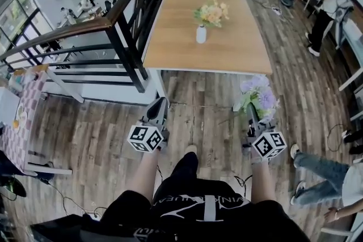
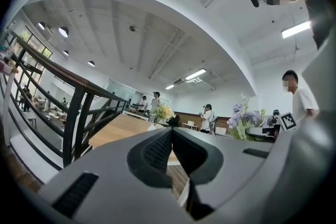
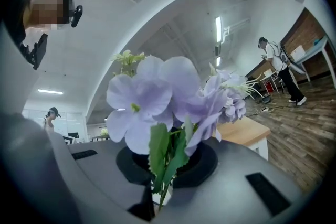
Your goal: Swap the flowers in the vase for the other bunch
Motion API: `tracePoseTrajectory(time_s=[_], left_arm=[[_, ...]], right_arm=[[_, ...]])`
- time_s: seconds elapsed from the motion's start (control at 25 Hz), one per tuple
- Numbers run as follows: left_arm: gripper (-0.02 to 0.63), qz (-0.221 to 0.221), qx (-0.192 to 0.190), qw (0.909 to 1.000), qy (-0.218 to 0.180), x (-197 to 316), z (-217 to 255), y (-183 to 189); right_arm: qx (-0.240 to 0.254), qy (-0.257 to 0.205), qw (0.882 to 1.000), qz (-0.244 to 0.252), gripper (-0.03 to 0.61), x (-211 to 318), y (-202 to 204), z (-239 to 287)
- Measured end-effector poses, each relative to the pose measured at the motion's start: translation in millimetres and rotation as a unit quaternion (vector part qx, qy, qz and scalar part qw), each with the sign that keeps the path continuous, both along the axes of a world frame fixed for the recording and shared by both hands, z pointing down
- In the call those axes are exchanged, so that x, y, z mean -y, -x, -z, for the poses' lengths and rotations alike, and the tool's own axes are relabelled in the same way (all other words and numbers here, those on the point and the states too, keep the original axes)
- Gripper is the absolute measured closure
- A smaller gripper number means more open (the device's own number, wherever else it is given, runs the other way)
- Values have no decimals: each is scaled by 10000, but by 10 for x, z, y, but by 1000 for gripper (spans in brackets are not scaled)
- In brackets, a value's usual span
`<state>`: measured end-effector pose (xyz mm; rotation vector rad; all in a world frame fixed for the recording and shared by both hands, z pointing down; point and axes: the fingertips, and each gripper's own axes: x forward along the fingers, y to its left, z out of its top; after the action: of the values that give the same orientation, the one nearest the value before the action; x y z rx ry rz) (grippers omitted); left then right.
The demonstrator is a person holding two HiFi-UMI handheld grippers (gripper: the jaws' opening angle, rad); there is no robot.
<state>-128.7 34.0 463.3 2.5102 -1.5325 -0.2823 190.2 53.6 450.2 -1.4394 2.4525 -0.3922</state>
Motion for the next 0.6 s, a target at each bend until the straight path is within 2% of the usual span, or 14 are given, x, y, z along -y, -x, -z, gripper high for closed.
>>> tracePoseTrajectory(time_s=[0.6], left_arm=[[603,-388,-104,9992,-23,1501,105,-190]], right_arm=[[-46,44,9997,-216,531,1249,-43,118]])
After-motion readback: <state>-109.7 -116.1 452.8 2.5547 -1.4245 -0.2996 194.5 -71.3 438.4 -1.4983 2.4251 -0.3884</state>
